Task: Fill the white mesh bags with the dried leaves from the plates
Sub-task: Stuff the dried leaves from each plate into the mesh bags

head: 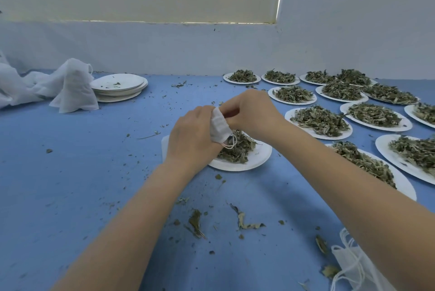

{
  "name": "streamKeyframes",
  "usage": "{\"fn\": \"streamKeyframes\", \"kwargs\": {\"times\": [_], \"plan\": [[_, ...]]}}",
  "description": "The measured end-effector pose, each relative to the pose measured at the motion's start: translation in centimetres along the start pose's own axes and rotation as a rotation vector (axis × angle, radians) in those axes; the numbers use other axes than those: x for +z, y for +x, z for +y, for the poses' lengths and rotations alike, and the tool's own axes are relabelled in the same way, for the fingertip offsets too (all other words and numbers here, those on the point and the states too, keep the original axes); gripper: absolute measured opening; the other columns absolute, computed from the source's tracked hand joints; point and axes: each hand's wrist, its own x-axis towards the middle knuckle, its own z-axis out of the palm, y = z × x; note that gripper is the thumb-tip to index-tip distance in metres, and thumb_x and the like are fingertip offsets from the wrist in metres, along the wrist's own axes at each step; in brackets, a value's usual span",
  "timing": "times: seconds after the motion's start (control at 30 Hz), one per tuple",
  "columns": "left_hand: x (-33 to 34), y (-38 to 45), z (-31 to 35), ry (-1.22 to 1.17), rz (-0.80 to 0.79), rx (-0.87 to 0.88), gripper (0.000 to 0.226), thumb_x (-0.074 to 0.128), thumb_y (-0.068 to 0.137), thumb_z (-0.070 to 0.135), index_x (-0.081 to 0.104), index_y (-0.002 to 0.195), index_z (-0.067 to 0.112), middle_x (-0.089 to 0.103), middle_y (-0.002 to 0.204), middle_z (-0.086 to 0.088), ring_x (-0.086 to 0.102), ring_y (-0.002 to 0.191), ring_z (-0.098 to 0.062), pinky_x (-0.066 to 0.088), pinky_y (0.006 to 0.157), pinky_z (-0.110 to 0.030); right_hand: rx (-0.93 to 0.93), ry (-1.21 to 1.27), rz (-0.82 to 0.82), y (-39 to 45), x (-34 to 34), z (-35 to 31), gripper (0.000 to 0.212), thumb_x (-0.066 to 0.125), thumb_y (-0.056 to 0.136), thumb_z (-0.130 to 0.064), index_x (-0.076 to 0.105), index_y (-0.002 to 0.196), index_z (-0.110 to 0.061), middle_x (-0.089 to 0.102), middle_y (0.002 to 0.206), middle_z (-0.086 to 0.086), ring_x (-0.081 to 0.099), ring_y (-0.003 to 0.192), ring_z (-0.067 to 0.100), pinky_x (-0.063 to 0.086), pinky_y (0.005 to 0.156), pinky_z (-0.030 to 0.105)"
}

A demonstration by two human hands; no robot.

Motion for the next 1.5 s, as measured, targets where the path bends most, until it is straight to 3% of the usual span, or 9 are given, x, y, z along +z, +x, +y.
{"fn": "streamKeyframes", "kwargs": {"times": [0.13, 0.3, 0.43, 0.63, 0.8, 1.03, 1.13, 1.27, 1.5], "plan": [[-0.3, 0.2, 0.0, -0.027, -0.019, 0.004, 0.038, 0.065, 0.078, 0.021, 0.057, 0.113, 0.009, 0.061, 0.099, -0.008, 0.054, 0.089, -0.026, 0.030, 0.068, -0.026, -0.010, -0.031, -0.207, 0.2, -0.5, -0.4, 0.014, 0.064, 0.085, -0.023, 0.075, 0.078, -0.022, 0.057, 0.055, -0.003, 0.036, 0.052, 0.004, 0.031, 0.049, 0.016], [-0.7, 0.5, -0.1, -0.074, -0.133, -0.019, 0.052, 0.057, 0.071, 0.026, 0.051, 0.122, 0.016, 0.059, 0.108, -0.002, 0.052, 0.094, -0.021, 0.030, 0.071, -0.024, -0.060, -0.191, -0.497, 0.2, -2.3, -1.0, 0.020, 0.066, 0.081, -0.012, 0.069, 0.093, -0.028, 0.070, 0.084, -0.015, 0.062, 0.084, 0.003, 0.045, 0.071, 0.013], [-1.4, 0.7, -0.1, -0.201, -0.112, -0.051, 0.056, 0.062, 0.068, 0.042, 0.049, 0.119, 0.023, 0.055, 0.096, 0.007, 0.053, 0.085, -0.017, 0.042, 0.070, -0.030, -0.116, -0.166, -0.235, 0.2, -1.4, -1.2, 0.018, 0.059, 0.082, -0.004, 0.071, 0.082, -0.018, 0.060, 0.058, -0.015, 0.047, 0.054, -0.001, 0.036, 0.053, 0.010], [-1.3, 1.1, 0.8, -0.023, -0.118, -0.039, 0.030, 0.056, 0.077, 0.006, 0.051, 0.106, 0.010, 0.048, 0.083, 0.002, 0.048, 0.078, -0.023, 0.031, 0.059, -0.030, -0.028, -0.510, -0.070, 0.6, 1.6, -1.8, 0.036, 0.051, 0.078, -0.002, 0.036, 0.050, -0.019, 0.036, 0.053, -0.001, 0.035, 0.052, 0.016, 0.024, 0.046, 0.022], [-1.9, 1.3, 0.2, -0.137, -0.113, -0.038, 0.059, 0.072, 0.063, 0.023, 0.046, 0.116, 0.024, 0.051, 0.095, 0.012, 0.053, 0.083, -0.016, 0.041, 0.066, -0.028, -0.008, -0.226, 0.022, 0.8, 1.7, -1.0, 0.044, 0.054, 0.078, 0.002, 0.034, 0.047, -0.024, 0.036, 0.048, -0.006, 0.032, 0.048, 0.006, 0.023, 0.045, 0.022], [-3.1, 1.3, -3.3, 0.033, -0.106, -0.075, 0.056, 0.068, 0.069, 0.018, 0.046, 0.120, 0.026, 0.057, 0.110, 0.003, 0.047, 0.083, -0.020, 0.036, 0.066, -0.029, -0.058, 0.271, -0.062, -0.1, -0.6, 0.2, 0.021, 0.067, 0.084, -0.017, 0.071, 0.089, -0.037, 0.068, 0.073, -0.026, 0.061, 0.068, -0.006, 0.047, 0.067, 0.010], [-2.8, 0.7, -4.3, 0.099, -0.092, -0.067, 0.052, 0.069, 0.070, 0.016, 0.050, 0.118, 0.021, 0.058, 0.111, -0.002, 0.052, 0.090, -0.027, 0.033, 0.068, -0.028, 0.031, 0.009, 0.051, -0.2, -1.1, 1.8, 0.015, 0.070, 0.081, -0.036, 0.072, 0.096, -0.031, 0.068, 0.084, -0.022, 0.060, 0.076, -0.010, 0.043, 0.068, 0.008], [-2.1, 0.1, -4.9, 0.126, -0.021, -0.023, 0.047, 0.070, 0.071, 0.013, 0.055, 0.116, 0.013, 0.060, 0.105, -0.008, 0.054, 0.092, -0.032, 0.031, 0.069, -0.029, 0.160, -0.400, -0.201, -0.6, 0.4, 3.0, 0.055, 0.060, 0.077, -0.062, 0.055, 0.125, -0.035, 0.060, 0.111, -0.010, 0.052, 0.096, 0.009, 0.035, 0.074, 0.024], [-1.4, -0.2, -4.8, 0.141, 0.009, -0.009, 0.046, 0.072, 0.071, 0.012, 0.056, 0.114, 0.009, 0.061, 0.103, -0.013, 0.055, 0.089, -0.035, 0.038, 0.072, -0.036, 0.065, -0.518, -0.214, -0.3, 2.0, 3.2, 0.035, 0.059, 0.090, -0.038, 0.063, 0.121, -0.023, 0.061, 0.114, 0.002, 0.055, 0.103, 0.019, 0.036, 0.074, 0.023]]}}
